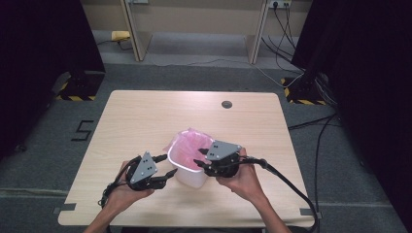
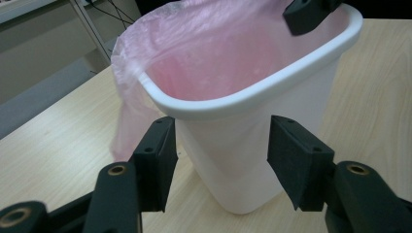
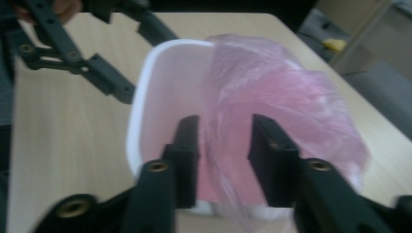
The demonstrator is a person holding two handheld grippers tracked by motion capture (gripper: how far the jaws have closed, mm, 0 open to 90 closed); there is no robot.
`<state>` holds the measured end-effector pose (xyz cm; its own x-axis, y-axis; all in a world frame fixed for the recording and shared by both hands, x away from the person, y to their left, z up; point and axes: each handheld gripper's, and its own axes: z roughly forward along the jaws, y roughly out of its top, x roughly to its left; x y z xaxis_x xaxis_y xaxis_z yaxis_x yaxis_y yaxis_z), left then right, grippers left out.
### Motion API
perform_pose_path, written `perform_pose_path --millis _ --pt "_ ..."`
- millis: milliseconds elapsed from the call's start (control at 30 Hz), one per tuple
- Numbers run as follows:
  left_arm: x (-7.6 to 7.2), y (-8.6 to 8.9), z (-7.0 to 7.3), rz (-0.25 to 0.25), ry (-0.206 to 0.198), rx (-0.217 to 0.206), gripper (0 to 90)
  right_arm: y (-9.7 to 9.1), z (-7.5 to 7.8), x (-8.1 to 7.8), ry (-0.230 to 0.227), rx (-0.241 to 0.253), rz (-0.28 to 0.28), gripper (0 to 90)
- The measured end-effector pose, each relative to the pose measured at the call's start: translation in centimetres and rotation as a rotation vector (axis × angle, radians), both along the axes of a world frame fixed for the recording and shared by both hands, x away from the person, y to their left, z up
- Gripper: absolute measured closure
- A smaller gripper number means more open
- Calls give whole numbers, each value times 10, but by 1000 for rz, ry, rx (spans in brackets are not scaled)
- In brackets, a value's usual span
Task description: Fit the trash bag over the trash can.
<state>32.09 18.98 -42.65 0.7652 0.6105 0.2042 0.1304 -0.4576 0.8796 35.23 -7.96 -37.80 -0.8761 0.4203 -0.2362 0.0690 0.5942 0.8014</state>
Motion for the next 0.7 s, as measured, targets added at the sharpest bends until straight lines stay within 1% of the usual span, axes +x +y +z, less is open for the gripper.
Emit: perform_pose_path --millis 33,67,133,167,267,333,367,467,500,533,600,667,700 --pt "0 1 0 7 -2 0 438 -2 2 -1 -8 3 -10 546" --pt "0 2 0 10 -5 1 438 -8 5 -4 -5 10 -26 519" --pt "0 3 0 11 -7 0 438 -18 8 -7 -9 39 -41 514" --pt "0 4 0 11 -8 -2 438 -24 9 -9 -1 49 -49 510" --pt "0 3 -1 13 -5 1 437 -43 4 -9 14 42 -81 495" --pt "1 1 -2 9 1 4 433 -52 0 -8 34 66 -101 492" --pt "2 0 -3 10 8 3 427 -54 -3 -8 33 72 -99 502" --pt "3 -3 -5 3 16 12 422 -51 -11 -10 23 9 -67 616" --pt "3 -4 -6 1 21 12 423 -49 -14 -11 23 -10 -51 667" --pt "4 -4 -7 2 24 12 424 -47 -18 -11 26 -26 -40 735" --pt "3 -6 -8 0 31 16 430 -42 -26 -10 32 -48 -24 832" --pt "3 -7 -9 0 33 18 427 -38 -32 -9 40 -58 -2 873" --pt "3 -7 -10 0 37 14 431 -34 -36 -9 44 -78 18 898"
